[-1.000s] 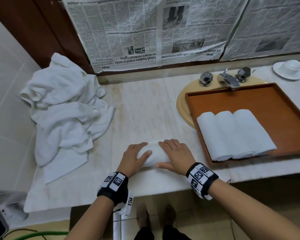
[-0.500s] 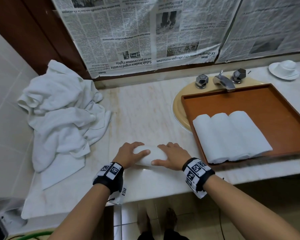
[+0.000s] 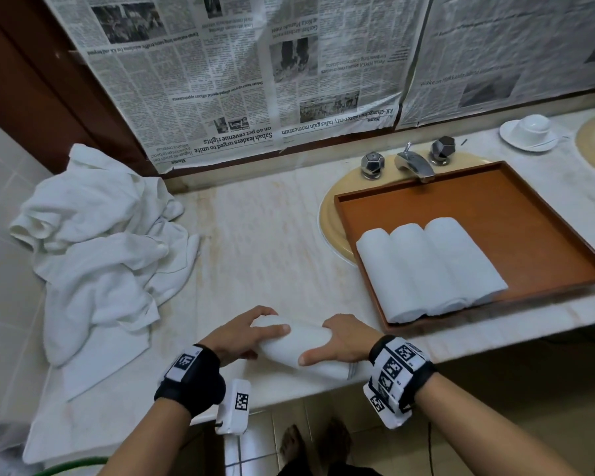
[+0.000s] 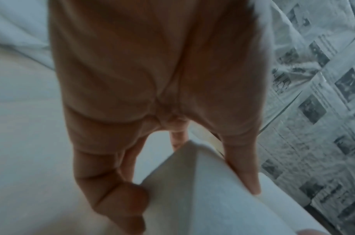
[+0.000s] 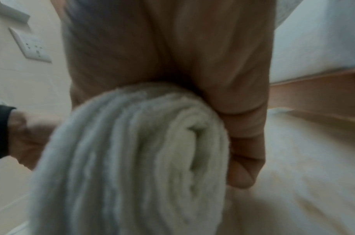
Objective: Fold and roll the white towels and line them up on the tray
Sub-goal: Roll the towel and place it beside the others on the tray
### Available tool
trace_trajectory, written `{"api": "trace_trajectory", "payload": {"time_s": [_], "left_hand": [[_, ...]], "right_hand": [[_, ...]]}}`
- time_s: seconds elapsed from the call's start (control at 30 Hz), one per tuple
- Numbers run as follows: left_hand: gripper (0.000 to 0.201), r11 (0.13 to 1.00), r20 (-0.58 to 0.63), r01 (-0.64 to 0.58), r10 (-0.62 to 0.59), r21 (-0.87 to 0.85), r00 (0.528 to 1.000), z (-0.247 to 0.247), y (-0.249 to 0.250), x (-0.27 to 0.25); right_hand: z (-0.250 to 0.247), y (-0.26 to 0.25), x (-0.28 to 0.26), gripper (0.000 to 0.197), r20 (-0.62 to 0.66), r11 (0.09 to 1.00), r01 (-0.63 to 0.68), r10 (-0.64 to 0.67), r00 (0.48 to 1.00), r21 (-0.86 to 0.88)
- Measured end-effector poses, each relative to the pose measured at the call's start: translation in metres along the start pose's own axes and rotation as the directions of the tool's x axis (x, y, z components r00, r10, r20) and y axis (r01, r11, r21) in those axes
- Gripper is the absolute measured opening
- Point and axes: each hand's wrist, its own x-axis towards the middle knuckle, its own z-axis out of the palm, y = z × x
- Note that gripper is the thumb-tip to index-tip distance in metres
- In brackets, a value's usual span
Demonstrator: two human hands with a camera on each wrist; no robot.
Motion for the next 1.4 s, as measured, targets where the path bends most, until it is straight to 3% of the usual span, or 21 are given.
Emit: {"api": "trace_trajectory", "payload": {"time_s": [0.17, 0.4, 0.7, 0.87, 1.0, 1.1, 1.17, 1.23, 1.4], "left_hand": [[0.043, 0.99, 0.012, -0.137, 0.137, -0.035, 0.99, 0.006, 0.016, -0.008], [0.036, 0.905, -0.012, -0.424, 0.424, -0.035, 0.906, 0.027, 0.078, -0.01], [0.024, 0.81, 0.116, -0.584, 0.576, 0.053, 0.809, 0.095, 0.187, 0.026], [0.044, 0.775, 0.163, -0.62, 0.6, 0.125, 0.783, 0.149, 0.23, 0.063], [0.051, 0.698, 0.139, -0.644, 0.637, 0.314, 0.758, 0.179, 0.25, 0.094], [0.055, 0.526, 0.157, -0.604, 0.662, 0.599, 0.733, 0.199, 0.254, 0.12], [0.066, 0.405, 0.19, -0.502, 0.602, 0.764, 0.775, 0.211, 0.254, 0.129], [0.076, 0.338, 0.212, -0.442, 0.541, 0.831, 0.814, 0.22, 0.254, 0.134], [0.083, 0.354, 0.196, -0.391, 0.476, 0.849, 0.857, 0.225, 0.258, 0.14]], "right_hand": [[-0.008, 0.003, -0.029, 0.067, -0.092, 1.0, 0.024, -0.024, 0.995, -0.003], [-0.026, 0.009, -0.08, 0.055, -0.37, 0.961, 0.141, -0.044, 0.928, 0.239], [-0.076, 0.057, -0.136, 0.04, -0.65, 0.833, 0.286, 0.112, 0.752, 0.474], [-0.123, 0.118, -0.157, 0.049, -0.719, 0.792, 0.309, 0.221, 0.658, 0.526], [-0.161, 0.18, -0.16, 0.035, -0.736, 0.713, 0.36, 0.318, 0.598, 0.602], [-0.18, 0.217, -0.146, 0.033, -0.723, 0.639, 0.384, 0.428, 0.542, 0.666], [-0.186, 0.237, -0.13, 0.033, -0.671, 0.585, 0.362, 0.487, 0.559, 0.726], [-0.187, 0.256, -0.114, 0.033, -0.619, 0.563, 0.311, 0.512, 0.595, 0.765], [-0.18, 0.279, -0.092, 0.033, -0.532, 0.6, 0.195, 0.456, 0.713, 0.776]]}}
